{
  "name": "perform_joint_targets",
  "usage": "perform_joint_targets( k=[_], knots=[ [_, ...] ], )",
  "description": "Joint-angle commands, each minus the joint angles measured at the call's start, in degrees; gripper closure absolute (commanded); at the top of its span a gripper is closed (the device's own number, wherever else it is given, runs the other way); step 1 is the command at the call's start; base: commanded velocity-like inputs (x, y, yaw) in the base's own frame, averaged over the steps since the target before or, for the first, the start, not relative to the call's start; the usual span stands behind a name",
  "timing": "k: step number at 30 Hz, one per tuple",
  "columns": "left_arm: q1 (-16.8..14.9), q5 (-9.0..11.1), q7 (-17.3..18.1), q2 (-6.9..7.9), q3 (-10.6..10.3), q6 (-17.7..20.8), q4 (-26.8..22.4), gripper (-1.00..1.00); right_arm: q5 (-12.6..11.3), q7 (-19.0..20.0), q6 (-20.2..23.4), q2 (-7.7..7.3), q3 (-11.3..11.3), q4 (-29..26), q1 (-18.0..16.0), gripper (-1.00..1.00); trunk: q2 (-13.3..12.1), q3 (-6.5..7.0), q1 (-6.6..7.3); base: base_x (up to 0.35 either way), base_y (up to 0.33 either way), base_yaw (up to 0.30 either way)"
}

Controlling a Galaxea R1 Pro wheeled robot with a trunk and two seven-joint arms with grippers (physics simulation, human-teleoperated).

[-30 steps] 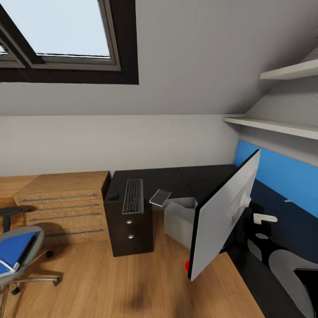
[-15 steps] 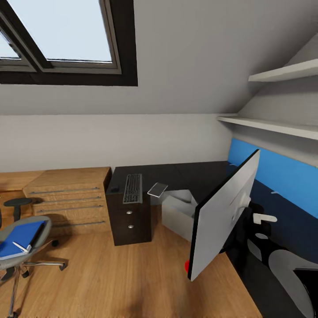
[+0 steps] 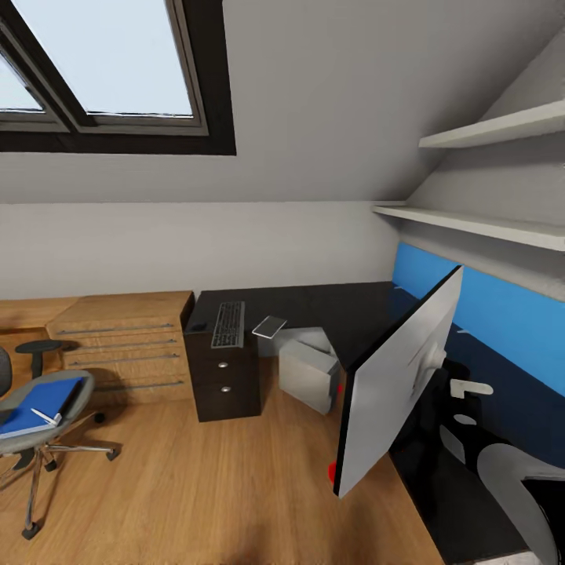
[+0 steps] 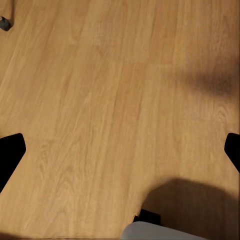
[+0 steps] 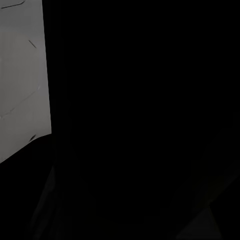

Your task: In the bedroom, organize the workspace by keeping the computer under the desk, ensuring the monitor is on the desk, placing the keyboard on the desk next to the monitor, placing the mouse on the desk next to the keyboard, moving the folder from the swivel chair onto the desk next to the mouse, stacking the notebook on top of the folder with the pen on top of the notebook, and positioning the swivel chair next to the desk.

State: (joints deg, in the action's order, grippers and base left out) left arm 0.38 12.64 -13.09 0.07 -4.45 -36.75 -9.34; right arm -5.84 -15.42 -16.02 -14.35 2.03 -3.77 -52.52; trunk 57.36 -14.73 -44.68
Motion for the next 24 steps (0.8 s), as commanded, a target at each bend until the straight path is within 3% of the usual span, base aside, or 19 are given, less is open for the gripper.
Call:
perform_joint_targets(
  k=[1, 12, 24],
  knots=[
    [0.04, 0.46, -0.27, 0.02, -0.5, -0.07, -0.11, -1.0, -0.78, -0.01, -0.33, -0.03, 0.77, 0.07, -0.04, 1.0, 0.05, -0.06, 0.01, -0.102, -0.051, 0.0],
    [0.0, 0.47, -0.22, 0.1, -0.47, -0.14, -0.11, -1.0, -0.83, -0.08, -0.25, 0.02, 0.7, 0.07, -0.04, 1.0, 0.05, -0.06, 0.01, -0.017, -0.008, 0.0],
    [0.03, 0.54, -0.21, 0.1, -0.47, -0.06, -0.12, -1.0, -0.84, -0.13, -0.23, -0.01, 0.66, 0.07, -0.04, 1.0, 0.05, -0.06, 0.01, -0.256, -0.226, 0.0]
  ],
)
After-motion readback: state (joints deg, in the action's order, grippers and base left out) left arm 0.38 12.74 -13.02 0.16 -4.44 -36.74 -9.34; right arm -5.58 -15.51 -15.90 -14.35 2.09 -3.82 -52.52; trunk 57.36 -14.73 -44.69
